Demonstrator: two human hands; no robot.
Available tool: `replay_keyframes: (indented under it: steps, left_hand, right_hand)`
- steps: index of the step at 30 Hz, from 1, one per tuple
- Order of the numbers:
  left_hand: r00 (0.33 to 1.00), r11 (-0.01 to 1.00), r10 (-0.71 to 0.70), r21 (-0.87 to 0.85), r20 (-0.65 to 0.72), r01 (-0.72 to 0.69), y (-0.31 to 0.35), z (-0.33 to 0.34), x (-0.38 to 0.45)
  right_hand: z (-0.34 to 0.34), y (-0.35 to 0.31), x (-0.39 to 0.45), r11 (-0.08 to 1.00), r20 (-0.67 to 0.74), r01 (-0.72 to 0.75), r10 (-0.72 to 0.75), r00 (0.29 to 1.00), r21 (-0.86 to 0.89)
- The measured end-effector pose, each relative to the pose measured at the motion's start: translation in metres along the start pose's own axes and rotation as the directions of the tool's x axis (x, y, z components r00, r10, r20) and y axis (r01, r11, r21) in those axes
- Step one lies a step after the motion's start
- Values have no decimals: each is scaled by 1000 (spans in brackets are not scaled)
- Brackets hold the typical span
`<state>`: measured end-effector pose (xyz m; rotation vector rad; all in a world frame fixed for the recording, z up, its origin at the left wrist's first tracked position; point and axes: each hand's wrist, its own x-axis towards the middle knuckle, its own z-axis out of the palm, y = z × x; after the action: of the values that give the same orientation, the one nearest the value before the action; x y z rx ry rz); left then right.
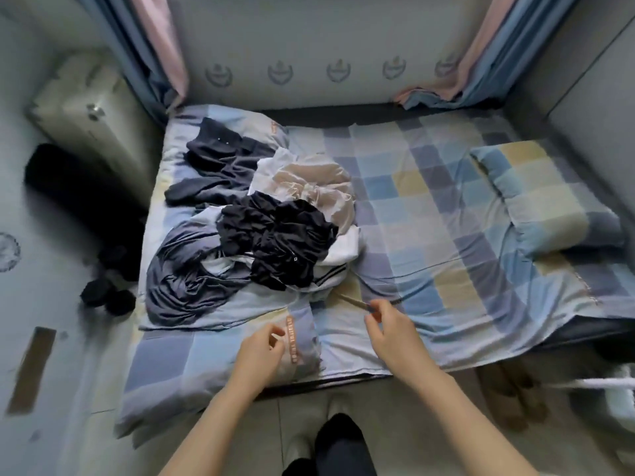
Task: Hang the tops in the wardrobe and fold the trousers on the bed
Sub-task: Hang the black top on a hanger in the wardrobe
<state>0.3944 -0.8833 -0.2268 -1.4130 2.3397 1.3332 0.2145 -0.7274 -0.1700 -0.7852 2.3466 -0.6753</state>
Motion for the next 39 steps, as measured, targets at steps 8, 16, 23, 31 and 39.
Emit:
replay_keyframes:
  steps: [8, 16, 23, 31, 39]
  left_hand:
    - [972, 965, -208, 183, 106, 186, -30, 11, 115]
    - [983, 955, -144, 275, 111, 109, -46, 34, 276]
    - [977, 882, -86, 471, 194, -16, -61, 73, 379]
    - [999, 842, 10, 539, 31, -25, -73, 112, 409]
    - [982, 943, -183, 276, -39, 187, -80, 110, 396]
  right_hand:
    - [32, 38, 143, 980, 329, 23, 45, 943, -200]
    - [95, 52, 311, 931, 401, 110, 42, 915, -349]
    - [175, 71, 411, 848, 507, 229, 53, 860, -478]
    - [225, 85, 460, 822, 573, 133, 260, 777, -554]
    - [221, 98, 429, 994, 334, -6, 43, 942, -112]
